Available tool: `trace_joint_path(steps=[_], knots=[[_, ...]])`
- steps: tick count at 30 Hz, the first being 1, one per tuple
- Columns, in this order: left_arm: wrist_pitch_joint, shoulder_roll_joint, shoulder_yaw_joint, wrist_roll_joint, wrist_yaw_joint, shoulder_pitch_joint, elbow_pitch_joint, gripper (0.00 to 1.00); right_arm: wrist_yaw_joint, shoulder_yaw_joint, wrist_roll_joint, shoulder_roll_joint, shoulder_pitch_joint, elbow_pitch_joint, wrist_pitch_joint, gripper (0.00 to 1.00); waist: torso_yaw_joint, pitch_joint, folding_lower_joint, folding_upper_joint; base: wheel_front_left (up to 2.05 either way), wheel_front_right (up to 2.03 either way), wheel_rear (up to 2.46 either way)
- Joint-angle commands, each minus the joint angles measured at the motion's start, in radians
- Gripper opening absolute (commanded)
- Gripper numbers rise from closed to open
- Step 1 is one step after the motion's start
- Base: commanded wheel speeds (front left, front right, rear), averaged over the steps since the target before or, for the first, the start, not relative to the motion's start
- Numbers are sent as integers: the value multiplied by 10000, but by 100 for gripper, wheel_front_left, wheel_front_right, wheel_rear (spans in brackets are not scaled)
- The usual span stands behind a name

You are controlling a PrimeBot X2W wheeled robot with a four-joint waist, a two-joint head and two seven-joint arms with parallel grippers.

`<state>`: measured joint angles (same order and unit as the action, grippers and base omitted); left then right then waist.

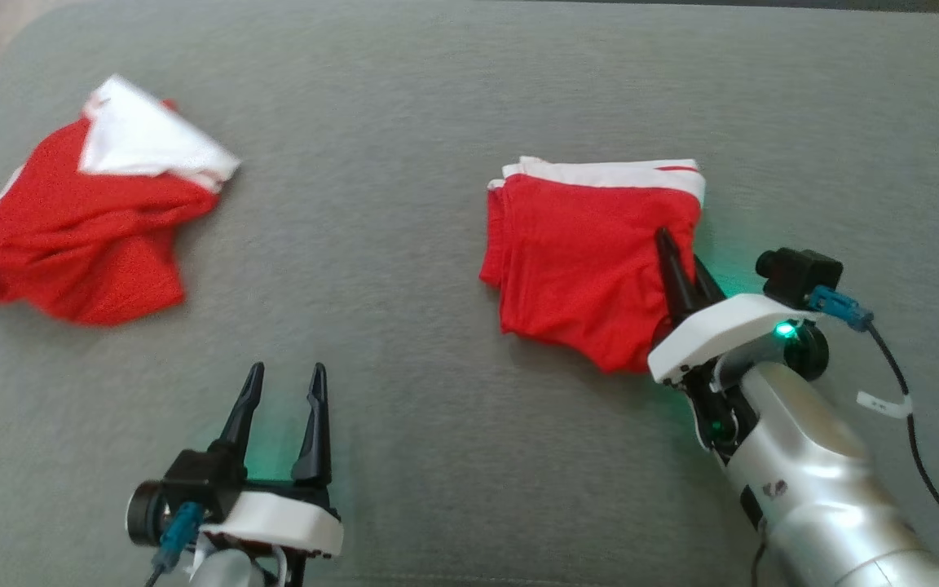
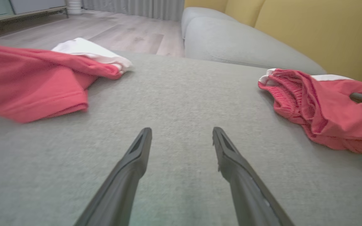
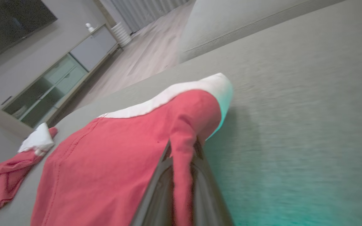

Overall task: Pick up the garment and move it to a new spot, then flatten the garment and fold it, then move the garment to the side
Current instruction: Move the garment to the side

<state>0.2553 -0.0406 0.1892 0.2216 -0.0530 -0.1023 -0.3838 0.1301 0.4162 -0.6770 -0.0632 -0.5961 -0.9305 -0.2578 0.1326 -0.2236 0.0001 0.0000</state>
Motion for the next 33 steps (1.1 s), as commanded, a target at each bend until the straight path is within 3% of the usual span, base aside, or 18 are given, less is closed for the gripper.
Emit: trace_joint_path(steps=[1, 11, 17, 25, 33], knots=[[65, -97, -379, -31, -9, -249, 325, 100, 6, 32, 90, 130, 218, 361, -40, 0, -653, 168, -1, 0, 0, 0, 0], [65, -97, 4, -266, -248, -810, 463, 100, 6, 89, 349, 130, 552, 860, -40, 0, -3748, 83, -1, 0, 0, 0, 0], [65, -97, 303, -371, -343, -1282, 561, 100, 6, 132, 299, 130, 638, 990, -40, 0, -5049, -224, -1, 0, 0, 0, 0], [65, -97, 396, -519, -481, -1338, 496, 100, 6, 149, 727, 130, 492, 1086, -40, 0, -5711, -511, -1, 0, 0, 0, 0], [65, -97, 546, -767, -622, -1404, 452, 100, 6, -747, 2937, 55, -1008, 151, -40, 0, -5203, -1116, -1, 0, 0, 0, 0]])
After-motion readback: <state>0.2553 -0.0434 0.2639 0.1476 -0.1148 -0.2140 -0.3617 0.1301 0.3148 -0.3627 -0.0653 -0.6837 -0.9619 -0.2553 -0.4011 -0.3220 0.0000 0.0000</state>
